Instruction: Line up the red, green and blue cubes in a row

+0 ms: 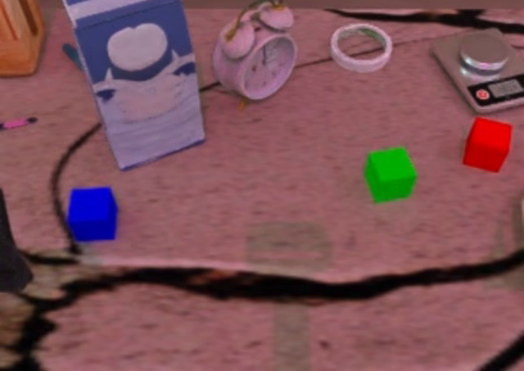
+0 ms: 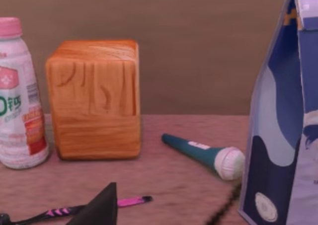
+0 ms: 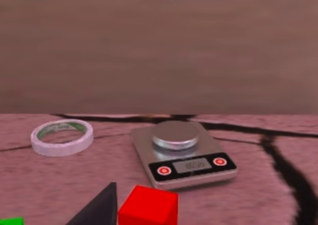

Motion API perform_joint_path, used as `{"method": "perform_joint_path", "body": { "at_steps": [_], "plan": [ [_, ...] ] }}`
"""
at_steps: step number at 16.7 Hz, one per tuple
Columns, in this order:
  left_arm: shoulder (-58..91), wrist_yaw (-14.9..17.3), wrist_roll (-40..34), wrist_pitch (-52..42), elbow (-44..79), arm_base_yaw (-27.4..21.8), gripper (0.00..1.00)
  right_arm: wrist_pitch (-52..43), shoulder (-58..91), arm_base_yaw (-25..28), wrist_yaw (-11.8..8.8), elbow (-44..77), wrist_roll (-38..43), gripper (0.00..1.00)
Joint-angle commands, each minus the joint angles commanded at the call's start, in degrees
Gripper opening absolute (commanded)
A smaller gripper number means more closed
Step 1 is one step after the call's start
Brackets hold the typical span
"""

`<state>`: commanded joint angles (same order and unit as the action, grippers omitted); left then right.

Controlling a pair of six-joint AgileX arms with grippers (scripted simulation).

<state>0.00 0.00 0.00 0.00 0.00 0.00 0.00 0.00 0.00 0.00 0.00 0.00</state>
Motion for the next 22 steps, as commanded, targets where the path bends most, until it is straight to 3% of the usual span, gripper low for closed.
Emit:
{"method": "perform_joint_path", "body": {
  "at_steps": [5, 9, 22],
  "plan": [
    [0.0, 0.0, 0.0, 0.0, 0.0, 0.0, 1.0, -2.6, 3.5, 0.4, -0.2, 3.5, -2.3, 1.0],
    [0.0, 0.0, 0.0, 0.0, 0.0, 0.0, 1.0, -11.2, 16.6, 1.1, -0.4, 16.4, -9.9, 1.0],
    [0.0, 0.0, 0.0, 0.0, 0.0, 0.0, 1.0, -56.9, 99.9, 3.7, 0.5, 86.6, -48.7, 1.0]
  ]
}}
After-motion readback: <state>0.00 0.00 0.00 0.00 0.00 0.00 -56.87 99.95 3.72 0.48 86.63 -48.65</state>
